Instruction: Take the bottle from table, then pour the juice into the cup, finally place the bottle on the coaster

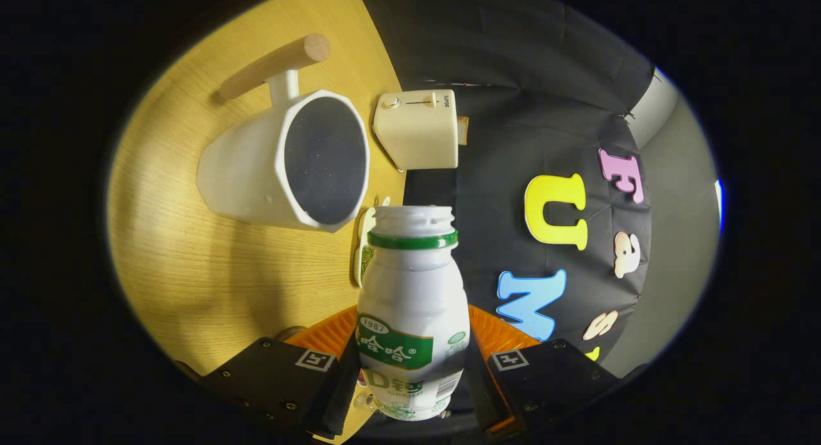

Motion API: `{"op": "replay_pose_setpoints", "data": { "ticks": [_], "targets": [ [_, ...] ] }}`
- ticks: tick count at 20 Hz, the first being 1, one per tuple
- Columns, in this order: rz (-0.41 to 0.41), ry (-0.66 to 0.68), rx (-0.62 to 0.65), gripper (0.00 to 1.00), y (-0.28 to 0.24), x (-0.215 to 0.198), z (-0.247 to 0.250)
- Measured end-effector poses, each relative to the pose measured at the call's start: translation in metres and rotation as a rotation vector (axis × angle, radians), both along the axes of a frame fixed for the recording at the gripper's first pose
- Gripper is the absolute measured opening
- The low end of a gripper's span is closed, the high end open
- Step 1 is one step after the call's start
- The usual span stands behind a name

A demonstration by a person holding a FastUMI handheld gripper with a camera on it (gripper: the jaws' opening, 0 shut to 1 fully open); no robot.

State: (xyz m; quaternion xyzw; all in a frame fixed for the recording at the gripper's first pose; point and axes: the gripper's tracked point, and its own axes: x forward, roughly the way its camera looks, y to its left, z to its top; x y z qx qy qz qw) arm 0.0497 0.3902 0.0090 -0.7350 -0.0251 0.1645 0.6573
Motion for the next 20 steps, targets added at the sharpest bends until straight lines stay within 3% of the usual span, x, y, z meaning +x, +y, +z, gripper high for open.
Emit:
{"op": "replay_pose_setpoints", "data": {
  "ticks": [20],
  "targets": [
    [0.032, -0.073, -0.127, 0.74, 0.012, 0.003, 0.007]
  ]
}}
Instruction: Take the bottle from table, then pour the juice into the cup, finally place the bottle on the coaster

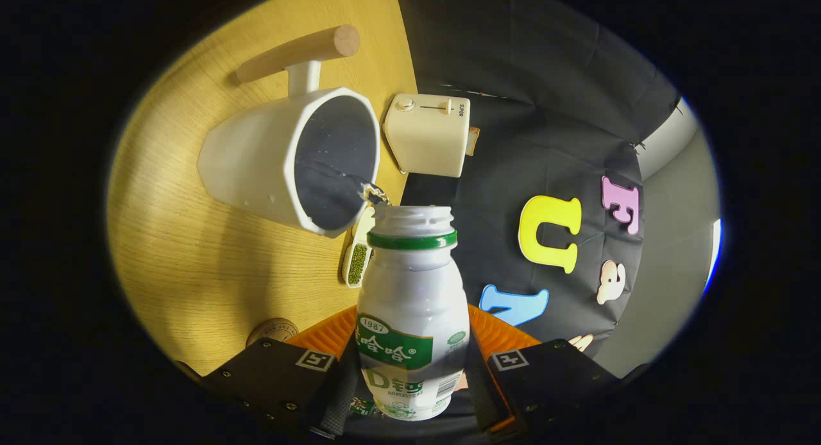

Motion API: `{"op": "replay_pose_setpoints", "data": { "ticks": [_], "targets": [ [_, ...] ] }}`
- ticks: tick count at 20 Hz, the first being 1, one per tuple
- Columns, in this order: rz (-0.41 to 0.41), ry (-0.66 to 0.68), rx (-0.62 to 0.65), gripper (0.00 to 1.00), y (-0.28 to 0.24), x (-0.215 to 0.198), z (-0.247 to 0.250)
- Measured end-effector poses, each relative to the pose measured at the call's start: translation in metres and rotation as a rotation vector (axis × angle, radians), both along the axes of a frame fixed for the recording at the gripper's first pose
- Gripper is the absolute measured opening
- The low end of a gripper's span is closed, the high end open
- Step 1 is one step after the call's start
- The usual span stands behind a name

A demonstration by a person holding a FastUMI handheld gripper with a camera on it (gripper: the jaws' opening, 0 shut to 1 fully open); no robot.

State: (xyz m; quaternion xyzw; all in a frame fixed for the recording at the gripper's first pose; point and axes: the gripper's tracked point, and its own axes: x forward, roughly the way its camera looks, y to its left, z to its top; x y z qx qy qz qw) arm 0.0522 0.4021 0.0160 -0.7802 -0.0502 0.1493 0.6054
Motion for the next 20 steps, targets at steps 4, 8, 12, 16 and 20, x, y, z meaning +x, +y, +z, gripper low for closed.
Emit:
{"op": "replay_pose_setpoints", "data": {
  "ticks": [4, 8, 12, 16, 20],
  "targets": [
    [0.000, -0.005, -0.008, 0.73, -0.0016, -0.0006, 0.0000],
    [0.000, -0.010, -0.020, 0.74, -0.0032, 0.0018, 0.0007],
    [0.006, -0.022, -0.034, 0.73, -0.0024, 0.0016, 0.0023],
    [0.010, -0.028, -0.041, 0.73, -0.0016, 0.0014, 0.0033],
    [0.014, -0.038, -0.055, 0.74, -0.0015, 0.0021, 0.0052]
  ]
}}
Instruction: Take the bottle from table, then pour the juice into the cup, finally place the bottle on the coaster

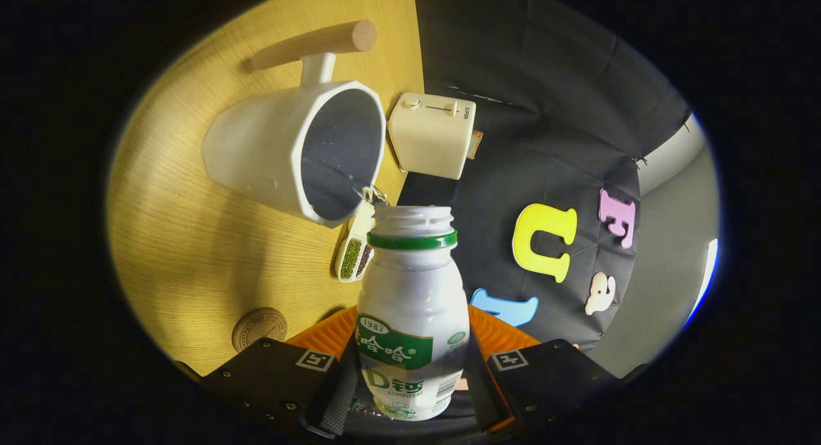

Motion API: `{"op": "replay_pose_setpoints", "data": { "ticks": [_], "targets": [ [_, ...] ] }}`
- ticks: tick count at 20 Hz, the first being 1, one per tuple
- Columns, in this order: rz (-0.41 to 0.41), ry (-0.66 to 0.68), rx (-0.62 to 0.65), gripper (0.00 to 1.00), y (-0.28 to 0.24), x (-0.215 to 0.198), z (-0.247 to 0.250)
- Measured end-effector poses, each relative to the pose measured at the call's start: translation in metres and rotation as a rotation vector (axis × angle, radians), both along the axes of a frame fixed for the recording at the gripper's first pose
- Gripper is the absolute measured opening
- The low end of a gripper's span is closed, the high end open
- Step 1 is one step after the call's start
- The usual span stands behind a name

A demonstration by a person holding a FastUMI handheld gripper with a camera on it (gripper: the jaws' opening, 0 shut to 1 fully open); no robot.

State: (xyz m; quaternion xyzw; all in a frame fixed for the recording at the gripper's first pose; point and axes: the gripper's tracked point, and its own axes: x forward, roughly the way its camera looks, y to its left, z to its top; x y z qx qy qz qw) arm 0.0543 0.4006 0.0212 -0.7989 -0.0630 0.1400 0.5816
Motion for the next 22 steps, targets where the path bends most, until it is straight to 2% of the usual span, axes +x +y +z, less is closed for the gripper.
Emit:
{"op": "replay_pose_setpoints", "data": {
  "ticks": [22],
  "targets": [
    [0.023, -0.043, -0.076, 0.74, 0.0087, -0.0019, 0.0068]
  ]
}}
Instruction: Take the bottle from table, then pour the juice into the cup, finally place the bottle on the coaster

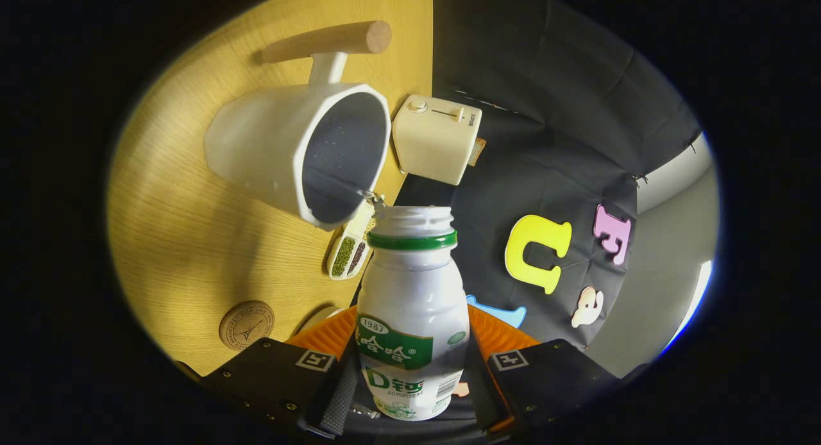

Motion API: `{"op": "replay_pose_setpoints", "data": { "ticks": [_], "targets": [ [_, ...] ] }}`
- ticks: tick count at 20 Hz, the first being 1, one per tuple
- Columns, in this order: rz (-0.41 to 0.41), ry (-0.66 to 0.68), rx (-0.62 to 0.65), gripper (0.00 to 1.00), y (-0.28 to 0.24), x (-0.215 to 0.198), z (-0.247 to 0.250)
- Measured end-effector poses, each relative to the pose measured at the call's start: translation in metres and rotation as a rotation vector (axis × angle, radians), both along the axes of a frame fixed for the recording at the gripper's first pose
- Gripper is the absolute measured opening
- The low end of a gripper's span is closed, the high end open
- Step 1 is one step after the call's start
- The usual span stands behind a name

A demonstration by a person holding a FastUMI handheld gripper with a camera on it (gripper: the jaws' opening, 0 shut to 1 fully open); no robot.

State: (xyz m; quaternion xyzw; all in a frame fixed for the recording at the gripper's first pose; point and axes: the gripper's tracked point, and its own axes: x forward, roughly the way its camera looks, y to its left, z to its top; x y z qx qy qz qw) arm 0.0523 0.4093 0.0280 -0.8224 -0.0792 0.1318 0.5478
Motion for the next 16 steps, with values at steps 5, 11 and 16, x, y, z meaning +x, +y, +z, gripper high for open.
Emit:
{"op": "replay_pose_setpoints", "data": {
  "ticks": [5, 11, 16],
  "targets": [
    [0.006, -0.008, -0.014, 0.74, 0.001, -0.002, 0.001],
    [0.029, -0.048, -0.068, 0.73, 0.007, -0.003, 0.003],
    [0.034, -0.052, -0.075, 0.73, 0.011, -0.005, 0.003]
  ]
}}
